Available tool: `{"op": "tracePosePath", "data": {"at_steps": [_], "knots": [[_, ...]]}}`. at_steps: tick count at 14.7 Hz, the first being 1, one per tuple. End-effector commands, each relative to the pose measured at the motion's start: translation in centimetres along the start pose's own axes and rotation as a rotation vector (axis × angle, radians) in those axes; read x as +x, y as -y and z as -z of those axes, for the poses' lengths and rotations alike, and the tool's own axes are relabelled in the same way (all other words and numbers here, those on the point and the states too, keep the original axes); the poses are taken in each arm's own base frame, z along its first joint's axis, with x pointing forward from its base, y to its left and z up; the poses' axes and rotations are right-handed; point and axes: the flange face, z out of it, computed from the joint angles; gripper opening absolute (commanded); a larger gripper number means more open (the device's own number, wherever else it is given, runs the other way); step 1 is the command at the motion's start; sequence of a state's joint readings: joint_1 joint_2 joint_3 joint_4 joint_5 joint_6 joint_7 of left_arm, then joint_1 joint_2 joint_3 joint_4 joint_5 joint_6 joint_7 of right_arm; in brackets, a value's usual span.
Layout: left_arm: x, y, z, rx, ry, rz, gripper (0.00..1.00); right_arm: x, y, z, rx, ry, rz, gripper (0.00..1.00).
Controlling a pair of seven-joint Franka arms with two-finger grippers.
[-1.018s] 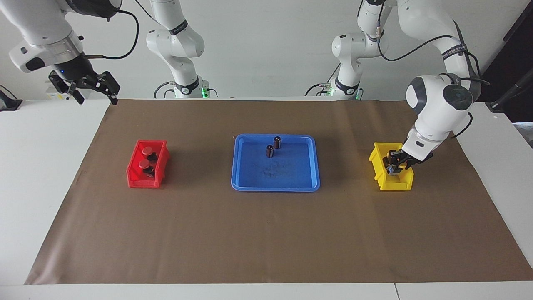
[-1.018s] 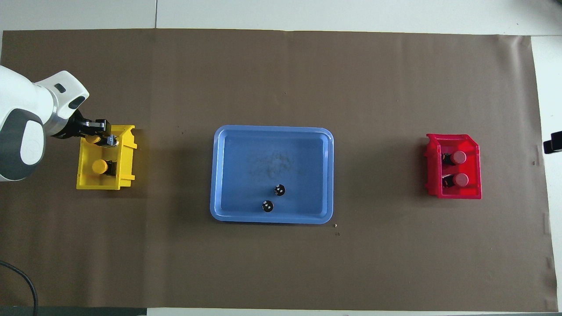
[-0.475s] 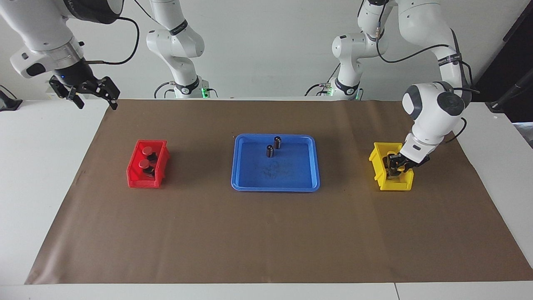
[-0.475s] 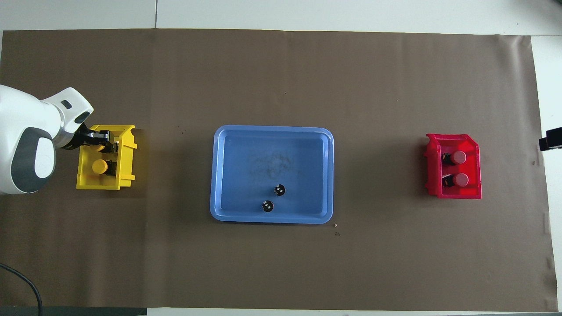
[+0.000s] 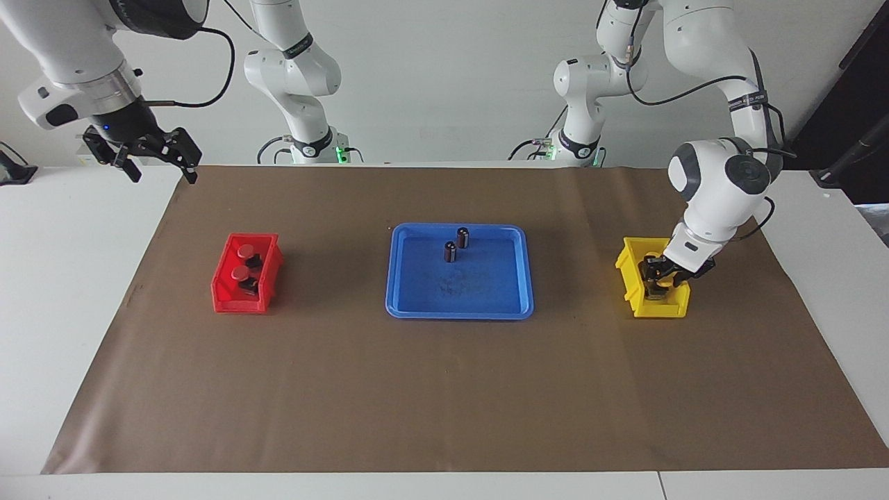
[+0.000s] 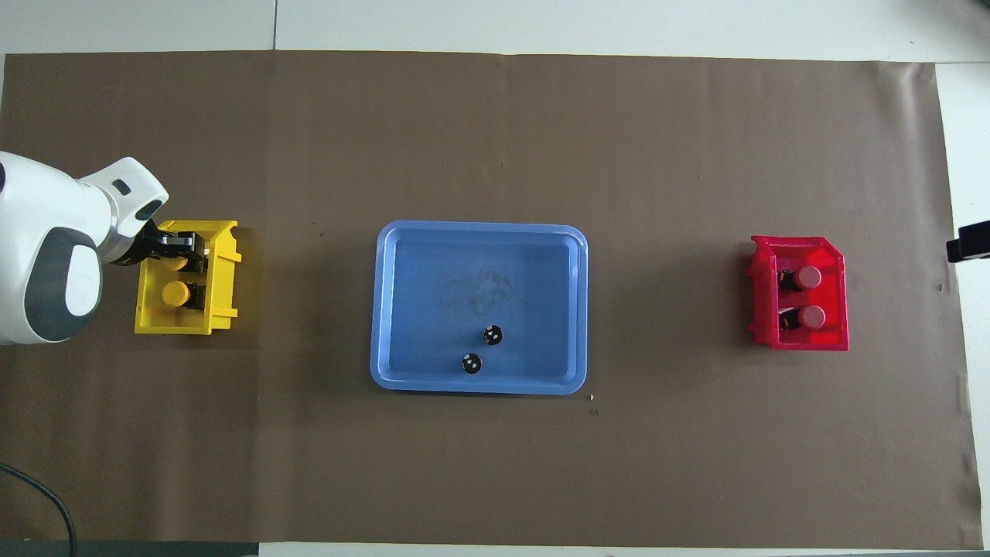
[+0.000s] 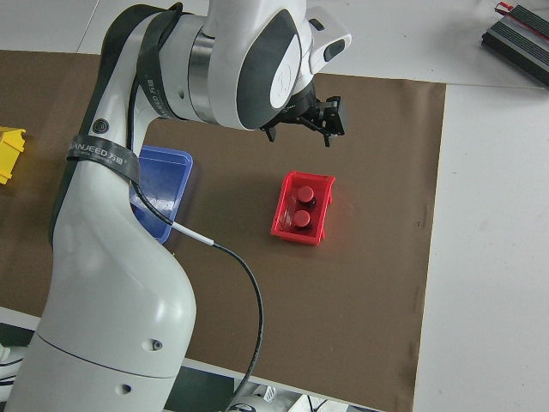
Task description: Sort red and yellow buttons by color
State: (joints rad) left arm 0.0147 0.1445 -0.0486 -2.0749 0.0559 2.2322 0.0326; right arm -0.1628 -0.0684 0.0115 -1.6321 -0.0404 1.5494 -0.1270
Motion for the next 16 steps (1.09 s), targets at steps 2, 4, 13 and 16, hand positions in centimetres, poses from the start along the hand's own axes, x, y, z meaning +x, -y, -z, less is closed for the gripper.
{"op": "tracePosePath", "data": {"at_steps": [2,4,13,16], "knots": [[-0.5,0.1,1.0,0.015,-0.011,-0.02,0.62,0.0,0.1,0.2,0.015,-0.013,-0.017,1.0],[0.1,0.1,3.1,0.017,0.0,-0.019,0.8,-0.1,0.1,0.2,0.016,-0.01,-0.021,1.0],[0.9,-3.0,20.8,-0.063,-0.017,-0.068,1.0,-0.1,0.2,0.2,0.018,-0.007,-0.02,1.0],[-0.6,-2.8,27.2,-0.076,0.023,-0.075,1.0,-0.1,0.2,0.2,0.018,-0.006,-0.02,1.0]]}}
